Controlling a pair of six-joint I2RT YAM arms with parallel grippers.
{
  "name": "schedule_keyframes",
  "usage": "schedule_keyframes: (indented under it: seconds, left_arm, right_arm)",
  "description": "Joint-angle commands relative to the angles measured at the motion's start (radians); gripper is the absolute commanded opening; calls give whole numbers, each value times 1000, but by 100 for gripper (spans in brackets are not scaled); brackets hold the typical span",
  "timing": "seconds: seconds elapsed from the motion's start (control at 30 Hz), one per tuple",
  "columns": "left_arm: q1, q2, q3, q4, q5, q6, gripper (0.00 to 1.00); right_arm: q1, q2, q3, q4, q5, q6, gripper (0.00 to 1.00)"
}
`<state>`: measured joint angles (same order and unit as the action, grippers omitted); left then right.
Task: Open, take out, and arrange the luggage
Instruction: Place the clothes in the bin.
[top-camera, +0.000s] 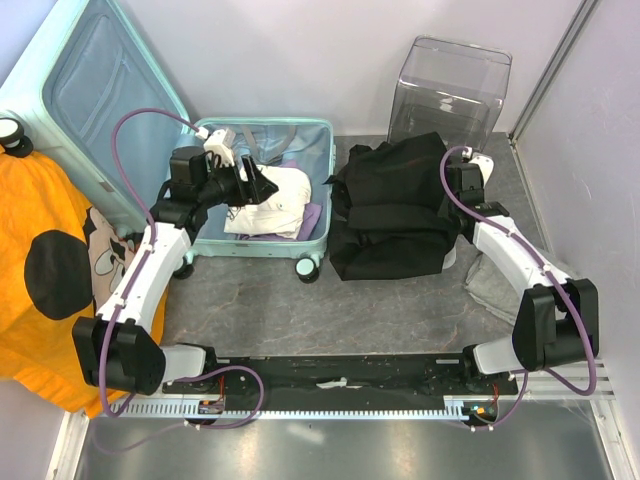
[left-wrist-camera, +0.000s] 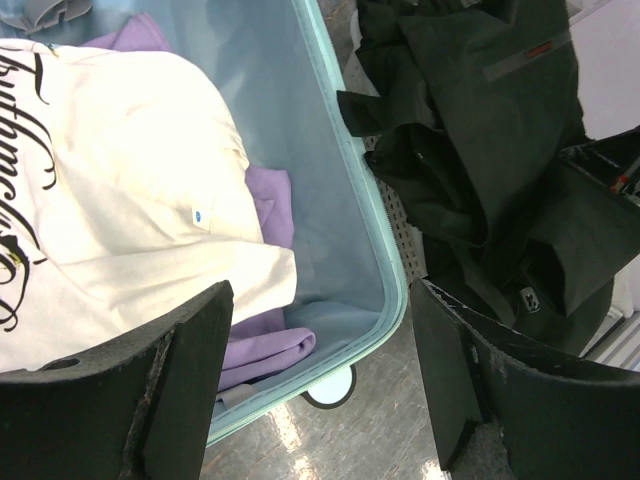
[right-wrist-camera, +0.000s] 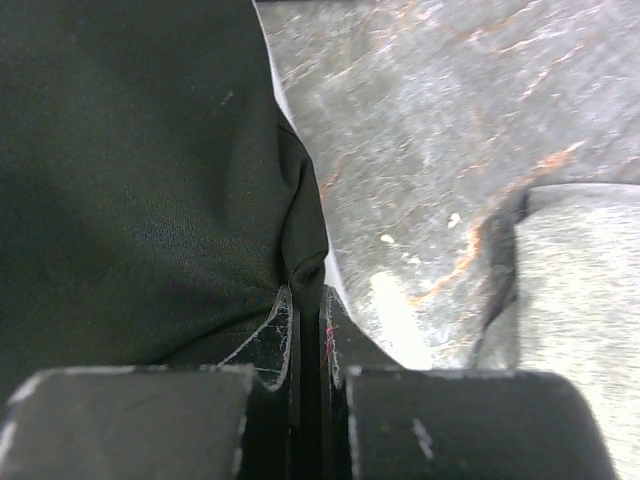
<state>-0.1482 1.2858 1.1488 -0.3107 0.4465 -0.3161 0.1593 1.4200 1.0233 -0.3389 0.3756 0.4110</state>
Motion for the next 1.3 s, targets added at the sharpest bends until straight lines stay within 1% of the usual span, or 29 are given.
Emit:
schedule_keyframes:
  seconds: [0.0,0.17,0.27,0.3,0.4,0.43,0.47,0.53,0.6,0.67,0.7,0.73,0.77,0.8,0.87,0.9,1.0,1.07,1.13,1.17,1.2,1.27]
  left_arm:
    - [-1,-14,-11,-4,-23,51,79]
    - [-1,-23,-17,-4,-26,54,79]
    - [-1,-26,-23,-4,-28,54,79]
    - [-1,-26,-24,-2,-28,54,79]
    - [-1,-29,-26,-2,-29,57,79]
    - [-2,-31,-26,-4,-29,60,80]
    - [-2,-32,-26,-4,-29,61,80]
    - [-2,-37,-29,-4,-32,66,80]
    - [-1,-43,-31,-4,-37,69,81]
    - [-1,-46,-32,-5,-42,72,81]
    - [-1,-48,-32,-7,-43,74,81]
    - [-1,-49,-32,-7,-45,74,81]
    - [-1,-49,-32,-7,-48,75,81]
    - [-1,-49,-32,-8,-48,75,81]
    - [-1,-43,-32,-11,-52,78,81]
    - [-1,-45,-32,-14,-55,78,81]
    - [-1,-48,-31,-18,-63,83,81]
    - [-1,-54,-31,-22,-72,86,81]
    - [-1,-59,-32,-21,-75,91,81]
    - [-1,-60,-32,-22,-78,92,81]
    - [-1,-60,-32,-24,-80,94,81]
    - [-1,-60,-32,-24,-78,94,81]
  right_arm:
    - [-12,-3,40,3,124,-46,0]
    - [-12,45,35,0,140,-46,0]
    - [-14,56,37,5,125,-46,0]
    - [-14,56,41,3,108,-46,1]
    - [-12,39,60,-2,85,-55,38]
    - [-12,24,67,-6,89,-63,59]
    - [-10,16,78,-26,103,-75,66]
    - [-10,-9,122,-54,170,-84,76]
    - [-12,-33,164,-80,213,-98,78]
    - [-3,-79,181,-69,227,-103,79]
    - [25,-98,187,-55,220,-109,79]
    - [45,-122,187,-37,201,-115,79]
    - [68,-128,189,-10,142,-124,79]
    - [127,-128,198,0,103,-133,79]
    - [189,-81,218,5,44,-124,79]
    - [227,-54,236,0,-39,-112,80]
    - [246,113,241,-6,-142,-45,82]
    - [244,177,236,-24,-115,-31,83]
    - [240,261,212,-38,-51,-26,88]
    - [235,287,205,-55,-50,-12,88]
    - [215,334,178,-51,-66,-6,88]
    - [191,381,138,-2,-150,21,89]
